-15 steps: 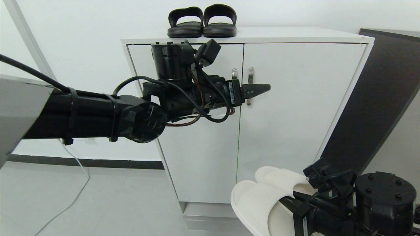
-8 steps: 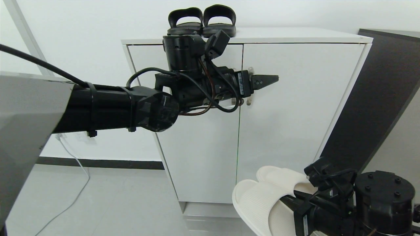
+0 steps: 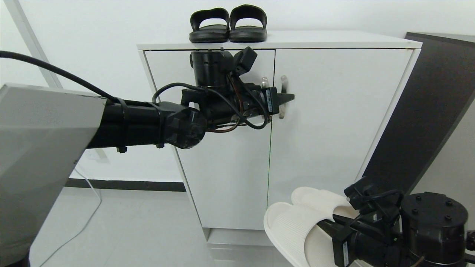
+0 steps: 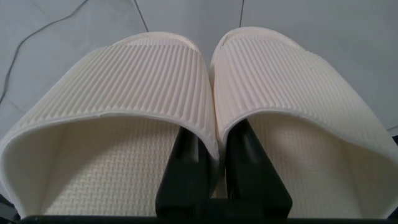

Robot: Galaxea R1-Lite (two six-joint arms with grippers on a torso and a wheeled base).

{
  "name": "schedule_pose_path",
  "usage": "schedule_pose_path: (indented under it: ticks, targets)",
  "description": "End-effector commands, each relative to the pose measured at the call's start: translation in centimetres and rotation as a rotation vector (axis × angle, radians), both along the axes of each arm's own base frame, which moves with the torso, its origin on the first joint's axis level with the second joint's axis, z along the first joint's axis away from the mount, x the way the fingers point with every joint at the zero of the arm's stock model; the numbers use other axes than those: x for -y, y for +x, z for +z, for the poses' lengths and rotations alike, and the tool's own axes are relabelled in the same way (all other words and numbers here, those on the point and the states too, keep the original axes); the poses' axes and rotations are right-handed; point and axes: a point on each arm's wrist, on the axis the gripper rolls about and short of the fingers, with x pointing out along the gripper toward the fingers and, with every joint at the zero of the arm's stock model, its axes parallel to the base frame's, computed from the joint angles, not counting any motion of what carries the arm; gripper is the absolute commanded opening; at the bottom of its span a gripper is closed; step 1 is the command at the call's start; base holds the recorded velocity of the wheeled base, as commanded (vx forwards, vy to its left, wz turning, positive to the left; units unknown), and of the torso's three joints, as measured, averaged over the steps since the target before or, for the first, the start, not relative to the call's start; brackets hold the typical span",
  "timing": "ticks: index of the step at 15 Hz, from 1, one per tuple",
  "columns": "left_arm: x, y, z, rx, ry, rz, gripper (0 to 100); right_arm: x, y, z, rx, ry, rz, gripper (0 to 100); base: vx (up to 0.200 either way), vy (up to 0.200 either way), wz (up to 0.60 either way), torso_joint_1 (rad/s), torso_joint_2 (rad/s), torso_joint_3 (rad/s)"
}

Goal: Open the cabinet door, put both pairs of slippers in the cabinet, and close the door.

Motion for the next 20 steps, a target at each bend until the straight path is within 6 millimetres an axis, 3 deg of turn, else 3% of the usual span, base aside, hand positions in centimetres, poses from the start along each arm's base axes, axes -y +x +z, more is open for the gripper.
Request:
schedule_pose_path:
  ticks: [1, 9, 14, 16, 20]
  targets:
    - [-0.3, -0.8, 0.7, 0.005, -0.011, -0.011, 0, 0.0, 0.0, -0.1, -0.002, -0.003, 0.002, 0, 0.000, 0.000, 0.00, 0.000, 0.00, 0.000]
    - [-1.5, -6.6, 1.6, -0.029, 0.010, -0.076, 0, 1.0, -1.5, -0.7, -0.010, -0.025, 0.162, 0, 0.000, 0.000, 0.00, 0.000, 0.00, 0.000]
    - [-3.4, -10.2, 2.3, -0.036, 0.013, -0.094, 0, 1.2, -1.9, -1.0, -0.013, -0.043, 0.201, 0, 0.000, 0.000, 0.00, 0.000, 0.00, 0.000]
    - [-3.7, -10.1, 2.2, -0.038, 0.013, -0.085, 0, 1.2, -1.9, -1.1, -0.010, -0.048, 0.205, 0, 0.000, 0.000, 0.00, 0.000, 0.00, 0.000]
    - [-3.8, -6.6, 1.1, -0.060, -0.034, -0.026, 0, 1.2, -1.9, -1.1, -0.009, -0.050, 0.206, 0, 0.000, 0.000, 0.00, 0.000, 0.00, 0.000]
